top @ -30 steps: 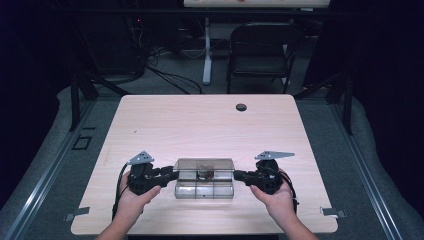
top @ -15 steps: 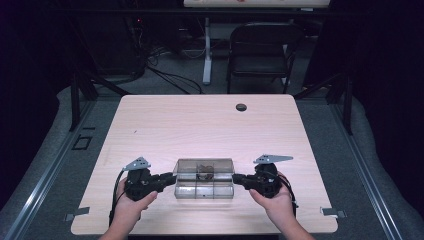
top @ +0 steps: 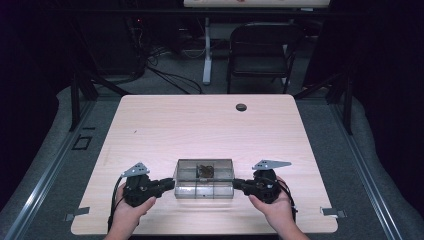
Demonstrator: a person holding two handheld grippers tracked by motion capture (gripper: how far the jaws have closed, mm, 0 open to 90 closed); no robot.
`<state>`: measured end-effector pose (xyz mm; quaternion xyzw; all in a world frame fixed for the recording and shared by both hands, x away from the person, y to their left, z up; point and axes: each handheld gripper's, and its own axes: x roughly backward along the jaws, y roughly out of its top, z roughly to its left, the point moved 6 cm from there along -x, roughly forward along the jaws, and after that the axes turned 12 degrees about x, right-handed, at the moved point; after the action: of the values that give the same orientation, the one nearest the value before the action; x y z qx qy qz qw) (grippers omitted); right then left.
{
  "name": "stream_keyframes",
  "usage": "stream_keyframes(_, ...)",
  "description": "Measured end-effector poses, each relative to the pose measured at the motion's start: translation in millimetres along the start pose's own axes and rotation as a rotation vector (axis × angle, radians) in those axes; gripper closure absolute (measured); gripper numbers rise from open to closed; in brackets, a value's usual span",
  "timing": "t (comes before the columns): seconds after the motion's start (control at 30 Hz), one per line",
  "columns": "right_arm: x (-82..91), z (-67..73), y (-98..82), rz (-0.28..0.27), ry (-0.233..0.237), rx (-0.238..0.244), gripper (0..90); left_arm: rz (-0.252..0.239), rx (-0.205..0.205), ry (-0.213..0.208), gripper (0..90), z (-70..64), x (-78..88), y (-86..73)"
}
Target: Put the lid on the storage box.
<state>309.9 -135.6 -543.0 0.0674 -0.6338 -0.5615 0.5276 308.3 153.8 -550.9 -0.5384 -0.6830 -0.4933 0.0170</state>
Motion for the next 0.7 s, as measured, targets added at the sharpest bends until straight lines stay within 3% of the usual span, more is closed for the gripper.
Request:
stream_keyframes(0.2, -1.3, 2.0, -3.5, 0.005, -0.016, 0.026, 85.6, -0.002, -0.004, 0.003, 78.3, 0.7, 0.2, -2.9)
stream_keyframes(0.43, -3.4, 3.7, -8.8, 0.006, -0.020, 0.031, 85.6, 0.007, -0.045, 0.018, 79.8, -1.4, -1.8, -6.7)
stream_keyframes(0.7, -6.0, 6.9, -14.1, 0.002, -0.044, 0.045, 86.3, 0.014, -0.045, 0.024, 81.1, -1.6, -3.1, -10.4)
